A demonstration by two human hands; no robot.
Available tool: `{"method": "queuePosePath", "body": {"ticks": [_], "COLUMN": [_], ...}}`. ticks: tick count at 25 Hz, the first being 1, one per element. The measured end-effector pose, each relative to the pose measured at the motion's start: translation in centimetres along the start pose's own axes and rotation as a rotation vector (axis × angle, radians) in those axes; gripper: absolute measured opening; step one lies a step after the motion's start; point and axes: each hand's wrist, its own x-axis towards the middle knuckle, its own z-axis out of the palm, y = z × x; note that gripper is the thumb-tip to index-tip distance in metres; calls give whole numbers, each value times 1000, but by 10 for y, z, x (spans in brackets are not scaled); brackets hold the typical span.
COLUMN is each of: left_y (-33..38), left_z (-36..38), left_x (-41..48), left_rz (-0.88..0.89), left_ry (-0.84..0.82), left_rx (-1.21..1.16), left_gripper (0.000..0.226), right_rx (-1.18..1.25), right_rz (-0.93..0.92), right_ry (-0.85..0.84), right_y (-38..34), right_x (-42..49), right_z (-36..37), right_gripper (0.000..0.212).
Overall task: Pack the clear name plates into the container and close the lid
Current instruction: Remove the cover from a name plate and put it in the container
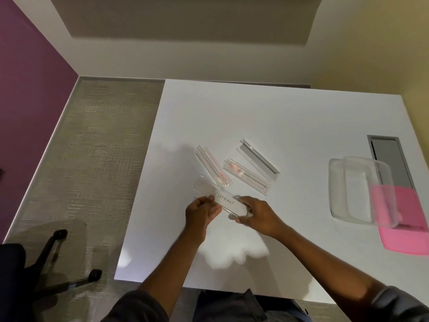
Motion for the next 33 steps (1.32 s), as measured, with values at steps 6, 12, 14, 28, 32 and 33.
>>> {"method": "queuePosePath", "body": {"ticks": [6, 12, 14, 28, 32, 33], "left_y": [9, -4, -9, -63, -81, -86], "left_z": [18, 62, 83, 261, 311, 324], "left_x": [3, 1, 1, -13, -16, -18], "left_rz": [37, 34, 34, 34, 34, 34], "left_ry": [33, -6, -43, -219, -273, -281], "left_rx": [-46, 70, 111, 428, 430, 425], "left_gripper": [5, 5, 10, 12, 14, 16], "right_rx": [13, 122, 149, 267, 242, 225], "right_rz": [50, 142, 186, 300, 347, 364], "right_ry": [80, 135, 144, 162, 317, 358], "right_y": [1, 23, 32, 97, 116, 122], "right_x": [-24, -49, -58, -143, -158, -160], "right_z": [-21, -56, -72, -197, -224, -229], "right_gripper": [68, 57, 55, 38, 32, 32]}}
